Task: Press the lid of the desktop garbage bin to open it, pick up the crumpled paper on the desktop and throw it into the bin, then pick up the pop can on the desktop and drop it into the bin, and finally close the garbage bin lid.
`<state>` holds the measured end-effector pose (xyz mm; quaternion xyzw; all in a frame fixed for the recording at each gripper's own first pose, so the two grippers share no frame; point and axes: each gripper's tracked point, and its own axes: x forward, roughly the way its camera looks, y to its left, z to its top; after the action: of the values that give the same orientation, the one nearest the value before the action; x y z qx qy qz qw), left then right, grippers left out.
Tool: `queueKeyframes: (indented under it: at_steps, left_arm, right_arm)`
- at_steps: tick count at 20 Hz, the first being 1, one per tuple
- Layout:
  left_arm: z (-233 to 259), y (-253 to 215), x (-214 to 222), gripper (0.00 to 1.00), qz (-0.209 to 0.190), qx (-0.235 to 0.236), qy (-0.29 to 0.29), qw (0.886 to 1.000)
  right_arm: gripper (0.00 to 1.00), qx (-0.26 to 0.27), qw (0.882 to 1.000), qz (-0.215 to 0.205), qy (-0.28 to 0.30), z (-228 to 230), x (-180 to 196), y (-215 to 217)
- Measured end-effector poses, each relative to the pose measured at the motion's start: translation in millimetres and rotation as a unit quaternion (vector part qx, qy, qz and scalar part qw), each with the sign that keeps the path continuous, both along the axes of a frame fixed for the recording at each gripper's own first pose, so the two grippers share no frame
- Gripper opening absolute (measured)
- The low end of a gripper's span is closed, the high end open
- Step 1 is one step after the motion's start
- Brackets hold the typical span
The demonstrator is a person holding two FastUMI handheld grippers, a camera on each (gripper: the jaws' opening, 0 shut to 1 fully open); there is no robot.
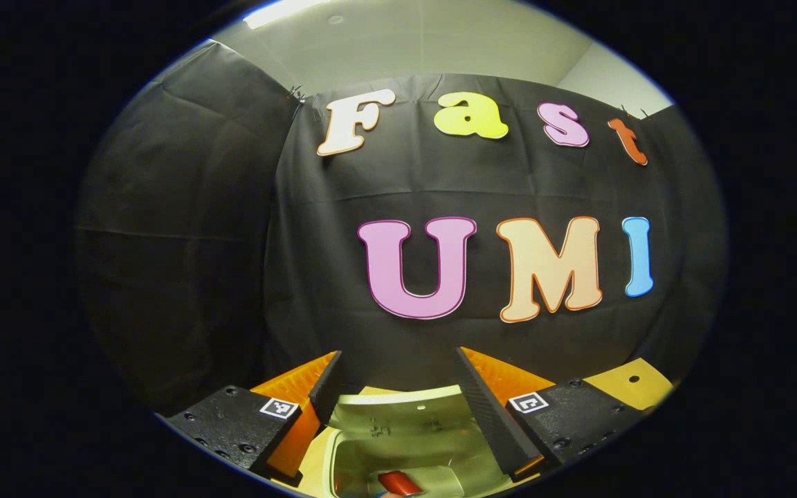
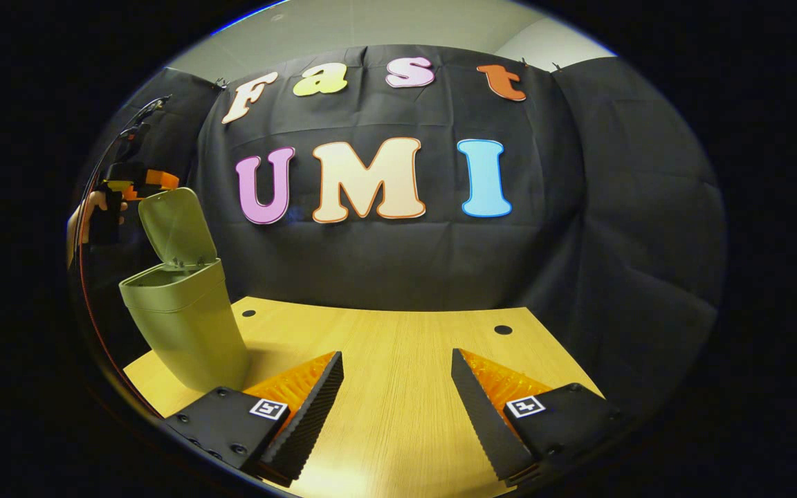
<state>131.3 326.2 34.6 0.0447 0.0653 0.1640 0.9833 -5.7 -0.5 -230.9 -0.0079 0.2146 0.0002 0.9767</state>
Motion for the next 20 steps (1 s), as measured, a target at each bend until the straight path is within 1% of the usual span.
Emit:
queueKeyframes:
  at_steps: [5,7,8,10,11,12,14,15,16,20]
  left_arm:
    - [-2,0,-4,0.94,0.003,-0.004,0.013,1.000]
    - [-7,0,-6,0.94,0.007,-0.011,0.023,1.000]
    - [-7,-1,-6,0.94,0.007,-0.013,0.027,1.000]
    - [-7,0,-7,0.94,0.006,-0.014,0.033,0.999]
    - [-8,-1,-8,0.99,0.004,-0.015,0.035,0.999]
    - [-9,-1,-8,0.94,0.003,-0.017,0.039,0.999]
    - [-13,-2,-9,0.94,0.001,-0.023,0.050,0.998]
    - [-17,0,-8,0.99,0.001,-0.027,0.055,0.998]
    - [-19,0,-8,0.94,0.003,-0.030,0.060,0.998]
    - [-32,0,-7,0.95,0.003,-0.036,0.078,0.996]
  right_arm:
    - [0.98,0.004,1.000,0.016,0.004,0,3,-1]
    - [1.00,0.004,1.000,0.020,0.003,1,5,-2]
    - [0.98,0.004,1.000,0.021,0.004,0,4,-2]
    - [0.98,0.002,1.000,0.026,0.008,-2,2,-1]
    - [0.98,0.001,1.000,0.028,0.009,-3,3,0]
    - [0.98,0.000,0.999,0.030,0.011,-4,2,1]
    - [0.98,0.001,0.999,0.031,0.013,-4,2,3]
    - [0.99,0.001,0.999,0.033,0.013,-4,2,4]
    - [0.99,0.001,0.999,0.034,0.014,-5,1,6]
    - [0.99,0.000,0.999,0.037,0.018,-7,4,11]
